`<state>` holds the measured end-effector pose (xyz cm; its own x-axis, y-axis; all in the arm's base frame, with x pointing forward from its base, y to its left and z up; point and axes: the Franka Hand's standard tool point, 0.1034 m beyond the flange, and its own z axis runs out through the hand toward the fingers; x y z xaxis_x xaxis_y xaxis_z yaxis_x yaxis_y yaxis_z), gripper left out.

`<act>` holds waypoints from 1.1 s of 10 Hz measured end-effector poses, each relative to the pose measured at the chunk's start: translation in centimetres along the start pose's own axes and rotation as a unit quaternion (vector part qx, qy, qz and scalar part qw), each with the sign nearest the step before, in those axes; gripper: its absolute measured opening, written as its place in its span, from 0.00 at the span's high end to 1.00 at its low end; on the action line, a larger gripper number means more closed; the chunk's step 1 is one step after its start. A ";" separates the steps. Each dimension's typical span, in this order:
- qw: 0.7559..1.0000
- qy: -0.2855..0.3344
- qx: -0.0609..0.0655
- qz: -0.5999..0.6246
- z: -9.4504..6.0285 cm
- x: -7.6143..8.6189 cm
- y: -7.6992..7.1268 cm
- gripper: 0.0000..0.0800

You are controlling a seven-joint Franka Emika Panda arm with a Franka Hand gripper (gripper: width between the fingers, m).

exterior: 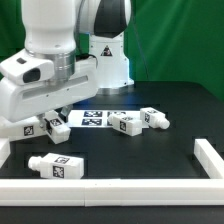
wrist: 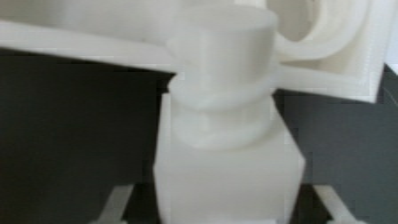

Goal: Assemble one leg

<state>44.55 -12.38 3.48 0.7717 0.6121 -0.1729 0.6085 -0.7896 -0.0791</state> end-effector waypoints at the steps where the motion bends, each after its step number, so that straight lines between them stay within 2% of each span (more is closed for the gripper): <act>1: 1.000 -0.002 0.003 0.014 -1.1 0.5 -1.3 0.65; 2: 1.000 -0.002 0.002 0.024 -1.6 1.0 -2.9 0.65; 3: 1.000 -0.003 0.004 0.027 -1.4 0.9 -4.6 0.65; 5: 1.000 -0.002 0.003 0.028 0.3 0.4 -6.6 0.64; 7: 1.000 -0.002 0.003 0.031 2.2 -0.2 -7.1 0.64; 11: 0.999 0.000 0.002 0.036 2.9 -0.1 -7.5 0.64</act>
Offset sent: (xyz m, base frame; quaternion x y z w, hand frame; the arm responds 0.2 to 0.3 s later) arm -0.0370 0.0393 -0.0085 -0.0002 0.0028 0.0575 0.9983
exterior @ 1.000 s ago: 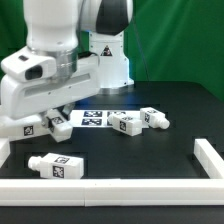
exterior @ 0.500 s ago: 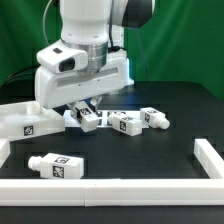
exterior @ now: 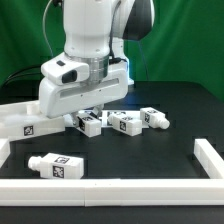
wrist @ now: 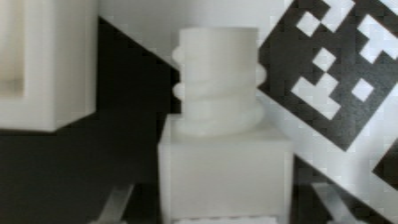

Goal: Assemble one leg

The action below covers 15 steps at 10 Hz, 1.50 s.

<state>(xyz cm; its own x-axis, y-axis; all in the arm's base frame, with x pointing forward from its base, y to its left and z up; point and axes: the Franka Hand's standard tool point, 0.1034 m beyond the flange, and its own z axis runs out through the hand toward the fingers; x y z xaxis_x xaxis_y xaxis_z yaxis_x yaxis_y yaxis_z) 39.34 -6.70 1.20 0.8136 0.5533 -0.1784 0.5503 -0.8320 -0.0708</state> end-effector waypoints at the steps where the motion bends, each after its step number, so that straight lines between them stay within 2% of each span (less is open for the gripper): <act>1: 1.000 0.000 0.000 0.000 0.1 0.0 0.0 0.64; 3: 1.000 0.000 0.000 -0.001 0.1 0.0 0.0 0.64; 4: 1.000 0.000 0.000 -0.001 0.1 0.0 0.0 0.42; 5: 1.000 0.000 0.000 -0.001 -0.2 0.0 0.0 0.24; 6: 1.000 -0.009 0.011 -0.009 -1.5 -0.3 -0.2 0.24; 7: 0.999 -0.007 0.016 -0.027 -3.5 -1.3 0.8 0.20; 8: 0.999 -0.004 0.028 -0.044 -4.5 -3.4 2.7 0.20; 10: 0.997 0.005 0.027 -0.066 -5.1 -6.2 6.0 0.19; 11: 0.997 0.010 0.021 -0.069 -5.9 -6.5 7.6 0.19; 15: 0.997 0.009 0.022 -0.067 -5.7 -6.3 7.4 0.19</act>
Offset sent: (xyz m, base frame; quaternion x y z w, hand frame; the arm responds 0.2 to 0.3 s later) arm 0.0000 0.0000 0.0000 0.0000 0.0000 0.0000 1.0000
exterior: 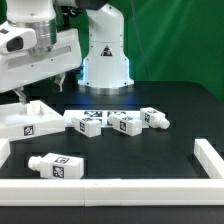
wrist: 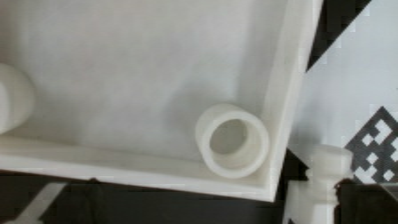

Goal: Assemble one leg

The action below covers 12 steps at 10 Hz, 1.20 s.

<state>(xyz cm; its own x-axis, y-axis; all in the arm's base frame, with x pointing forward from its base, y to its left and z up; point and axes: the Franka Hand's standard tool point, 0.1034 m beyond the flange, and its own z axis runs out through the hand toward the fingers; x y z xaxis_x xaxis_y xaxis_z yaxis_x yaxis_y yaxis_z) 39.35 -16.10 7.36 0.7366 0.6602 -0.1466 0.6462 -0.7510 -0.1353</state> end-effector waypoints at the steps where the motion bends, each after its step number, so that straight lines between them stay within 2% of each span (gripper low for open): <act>1: 1.000 0.004 -0.009 0.004 0.2 -0.1 0.4 0.19; 2: 1.000 0.010 -0.022 0.015 1.0 -1.3 1.3 0.19; 3: 0.999 0.015 -0.021 0.044 0.9 -3.4 3.0 0.19; 4: 0.999 0.016 -0.029 0.036 0.8 -4.9 4.4 0.19; 5: 0.999 0.012 -0.031 0.015 1.3 -7.0 6.0 0.19; 6: 1.000 0.010 -0.026 0.012 1.8 -8.2 7.2 0.19; 8: 0.999 0.010 -0.025 0.017 1.9 -7.7 7.0 0.19; 10: 0.999 0.009 -0.024 0.021 2.2 -7.9 7.3 0.19; 12: 0.999 -0.006 -0.026 0.020 3.9 -8.1 10.2 0.19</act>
Offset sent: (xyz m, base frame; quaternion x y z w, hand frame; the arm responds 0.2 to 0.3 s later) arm -0.0077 -0.0824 0.0010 -0.0439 0.0159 0.0159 0.9988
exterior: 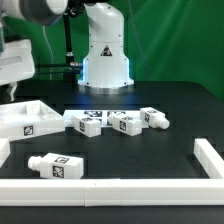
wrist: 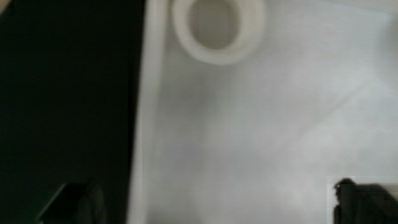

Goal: Assemble one leg

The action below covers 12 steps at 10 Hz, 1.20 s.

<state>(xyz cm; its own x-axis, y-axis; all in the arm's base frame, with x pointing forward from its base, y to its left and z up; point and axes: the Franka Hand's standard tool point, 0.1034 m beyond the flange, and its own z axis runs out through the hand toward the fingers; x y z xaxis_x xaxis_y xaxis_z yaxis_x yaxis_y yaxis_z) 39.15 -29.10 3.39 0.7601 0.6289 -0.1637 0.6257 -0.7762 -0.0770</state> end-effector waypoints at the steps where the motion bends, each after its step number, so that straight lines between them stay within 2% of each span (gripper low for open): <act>1: 1.000 -0.001 0.000 -0.001 0.2 0.3 0.0 0.19; 4: 1.000 -0.002 0.013 0.008 2.0 1.4 -1.8 0.19; 5: 1.000 0.000 0.008 0.001 2.2 1.6 -1.9 0.19; 7: 1.000 -0.001 0.009 -0.001 2.3 1.5 -1.9 0.19; 8: 1.000 -0.001 0.009 -0.002 2.3 1.5 -1.9 0.33; 9: 1.000 -0.001 0.009 -0.002 2.4 1.5 -1.9 0.33; 10: 1.000 -0.001 0.009 -0.002 2.4 1.5 -1.9 0.55; 11: 1.000 -0.001 0.009 -0.002 2.4 1.5 -1.9 0.72; 12: 1.000 -0.001 0.009 -0.002 2.4 1.5 -1.9 0.72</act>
Offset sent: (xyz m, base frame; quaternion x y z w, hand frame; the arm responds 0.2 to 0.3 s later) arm -0.0033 0.0367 -0.0333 0.0166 0.0388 0.0605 0.9973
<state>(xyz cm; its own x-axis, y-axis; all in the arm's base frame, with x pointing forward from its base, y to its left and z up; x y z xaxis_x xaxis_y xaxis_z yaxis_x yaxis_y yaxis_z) 38.68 -26.78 0.98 0.7574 0.6316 -0.1656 0.6253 -0.7746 -0.0950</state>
